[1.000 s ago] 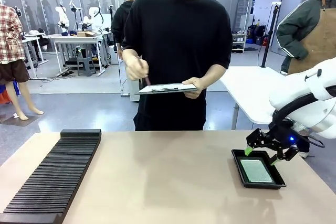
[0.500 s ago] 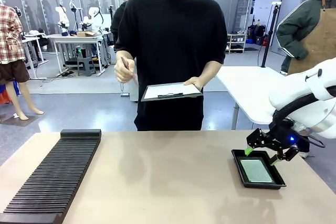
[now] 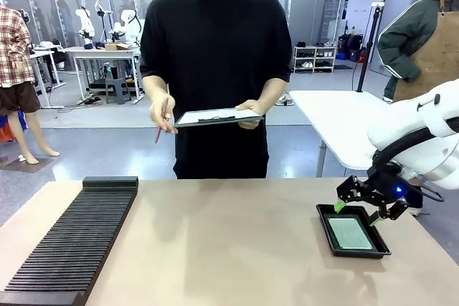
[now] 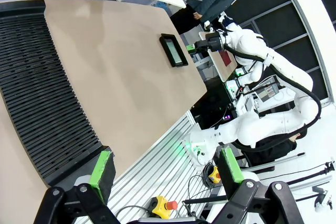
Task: Inspect the PCB.
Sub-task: Place the Blank PCB in the ESD tray.
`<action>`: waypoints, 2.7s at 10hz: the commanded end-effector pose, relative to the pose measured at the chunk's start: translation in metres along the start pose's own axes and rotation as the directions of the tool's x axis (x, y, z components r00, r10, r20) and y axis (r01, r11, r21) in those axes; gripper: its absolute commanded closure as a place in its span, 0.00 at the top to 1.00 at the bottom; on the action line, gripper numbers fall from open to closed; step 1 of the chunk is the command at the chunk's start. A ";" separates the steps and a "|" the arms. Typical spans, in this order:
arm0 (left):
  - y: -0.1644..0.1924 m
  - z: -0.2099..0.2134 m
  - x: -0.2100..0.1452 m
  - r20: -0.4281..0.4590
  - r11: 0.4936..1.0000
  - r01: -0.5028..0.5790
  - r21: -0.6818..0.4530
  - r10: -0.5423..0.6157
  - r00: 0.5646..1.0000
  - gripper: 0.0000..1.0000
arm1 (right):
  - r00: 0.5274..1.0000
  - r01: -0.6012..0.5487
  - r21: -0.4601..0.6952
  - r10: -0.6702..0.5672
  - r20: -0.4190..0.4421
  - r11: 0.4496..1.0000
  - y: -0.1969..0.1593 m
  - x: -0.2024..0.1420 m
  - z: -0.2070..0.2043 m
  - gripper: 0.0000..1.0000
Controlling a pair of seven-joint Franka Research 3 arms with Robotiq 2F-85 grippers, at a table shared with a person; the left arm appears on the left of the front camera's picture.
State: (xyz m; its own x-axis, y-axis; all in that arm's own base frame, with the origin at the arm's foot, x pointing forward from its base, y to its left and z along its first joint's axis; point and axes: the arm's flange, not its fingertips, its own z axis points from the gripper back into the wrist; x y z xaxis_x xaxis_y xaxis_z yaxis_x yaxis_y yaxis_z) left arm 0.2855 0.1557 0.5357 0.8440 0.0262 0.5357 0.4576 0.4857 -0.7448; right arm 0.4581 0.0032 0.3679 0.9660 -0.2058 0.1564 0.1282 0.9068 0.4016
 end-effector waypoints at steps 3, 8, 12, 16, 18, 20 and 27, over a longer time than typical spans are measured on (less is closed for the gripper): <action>-0.001 -0.001 -0.001 -0.011 1.000 -0.007 0.011 0.007 1.000 1.00 | 1.000 -0.004 -0.003 0.004 0.001 1.000 0.001 0.000 0.000 1.00; -0.001 -0.001 -0.001 -0.011 1.000 -0.007 0.011 0.007 1.000 1.00 | 1.000 -0.016 0.072 0.016 -0.004 0.997 0.010 -0.002 0.047 1.00; -0.001 -0.001 -0.001 -0.011 1.000 -0.007 0.011 0.007 1.000 1.00 | 0.999 0.032 0.289 -0.030 -0.009 0.957 -0.013 -0.023 0.202 1.00; -0.001 -0.001 -0.001 -0.011 1.000 -0.007 0.011 0.007 1.000 1.00 | 0.999 0.034 0.393 -0.038 0.003 0.919 -0.050 -0.071 0.283 1.00; -0.001 -0.001 -0.001 -0.011 1.000 -0.007 0.011 0.007 1.000 1.00 | 0.998 0.036 0.422 -0.058 0.039 0.906 -0.051 -0.087 0.291 1.00; -0.001 -0.001 -0.001 -0.011 1.000 -0.007 0.011 0.007 1.000 1.00 | 0.998 0.046 0.399 -0.057 0.016 0.916 -0.057 -0.080 0.299 1.00; -0.001 -0.001 -0.001 -0.011 1.000 -0.007 0.011 0.007 1.000 1.00 | 0.998 0.046 0.399 -0.057 0.016 0.916 -0.057 -0.080 0.299 1.00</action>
State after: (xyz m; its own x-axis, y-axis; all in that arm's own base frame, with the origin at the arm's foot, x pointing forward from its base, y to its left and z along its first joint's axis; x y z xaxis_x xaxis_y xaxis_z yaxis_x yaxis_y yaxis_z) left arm 0.2856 0.1558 0.5355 0.8440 0.0264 0.5356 0.4578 0.4847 -0.7453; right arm 0.3068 -0.1408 0.6013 0.9510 -0.2738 0.1434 0.0795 0.6648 0.7428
